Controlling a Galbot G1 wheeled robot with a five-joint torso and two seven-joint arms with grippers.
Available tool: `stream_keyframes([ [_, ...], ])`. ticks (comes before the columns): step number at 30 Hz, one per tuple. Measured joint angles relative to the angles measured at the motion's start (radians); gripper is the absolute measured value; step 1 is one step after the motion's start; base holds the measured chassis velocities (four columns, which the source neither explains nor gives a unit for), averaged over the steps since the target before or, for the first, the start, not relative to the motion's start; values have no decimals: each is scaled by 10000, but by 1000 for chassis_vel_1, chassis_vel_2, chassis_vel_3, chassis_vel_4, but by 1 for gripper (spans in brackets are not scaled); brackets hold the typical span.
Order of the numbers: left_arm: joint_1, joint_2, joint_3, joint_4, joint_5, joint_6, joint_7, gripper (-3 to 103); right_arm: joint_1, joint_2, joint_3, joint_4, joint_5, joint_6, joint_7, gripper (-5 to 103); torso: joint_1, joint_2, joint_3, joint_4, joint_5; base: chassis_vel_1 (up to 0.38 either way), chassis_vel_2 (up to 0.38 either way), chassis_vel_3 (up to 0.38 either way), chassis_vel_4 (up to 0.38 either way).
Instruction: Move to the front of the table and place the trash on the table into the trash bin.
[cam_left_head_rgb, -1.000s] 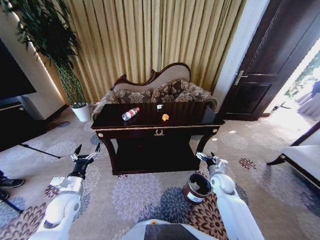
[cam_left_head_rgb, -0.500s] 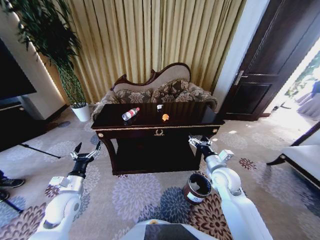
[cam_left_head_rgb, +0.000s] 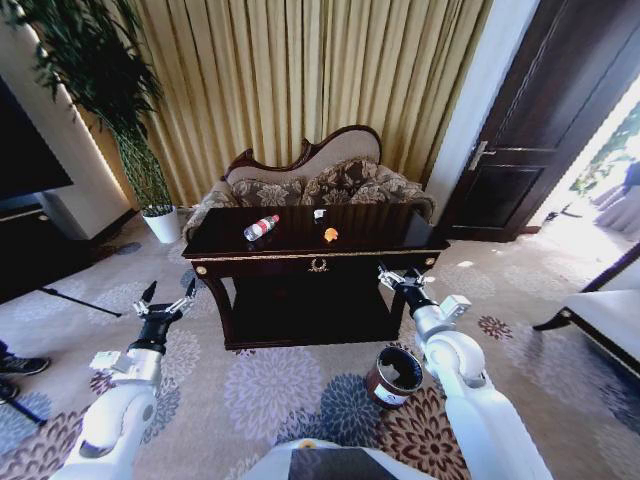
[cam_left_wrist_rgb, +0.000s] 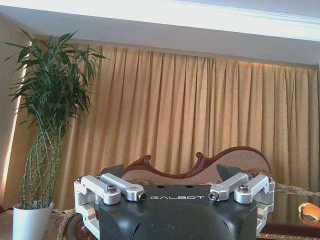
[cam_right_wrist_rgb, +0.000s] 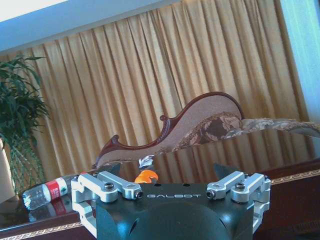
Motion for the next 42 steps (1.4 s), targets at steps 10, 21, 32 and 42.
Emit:
stream_keyframes([
  [10, -10, 8, -34, -12, -1, 161, -1, 100, -100, 35, -73, -17, -465, 69, -305, 100, 0, 0, 0, 0, 0, 0, 0, 0, 0],
  [21, -6, 177, -256, -733, -280, 1911, -514, 100, -180, -65, -50, -16, -762, 111, -332, 100, 0, 1, 0, 0, 2, -55, 60, 57, -56],
  [32, -60, 320, -517, -1119, -412, 2722, -735, 100, -238, -47, -3, 38, -780, 137, -336, 100, 1, 0, 1, 1, 0, -103, 99, 97, -100],
  [42, -33, 350, -683, -1374, -534, 2926, -864, 100, -221, -67, -22, 129, -780, 141, -326, 100, 1, 0, 1, 2, 0, -98, 94, 101, -96],
])
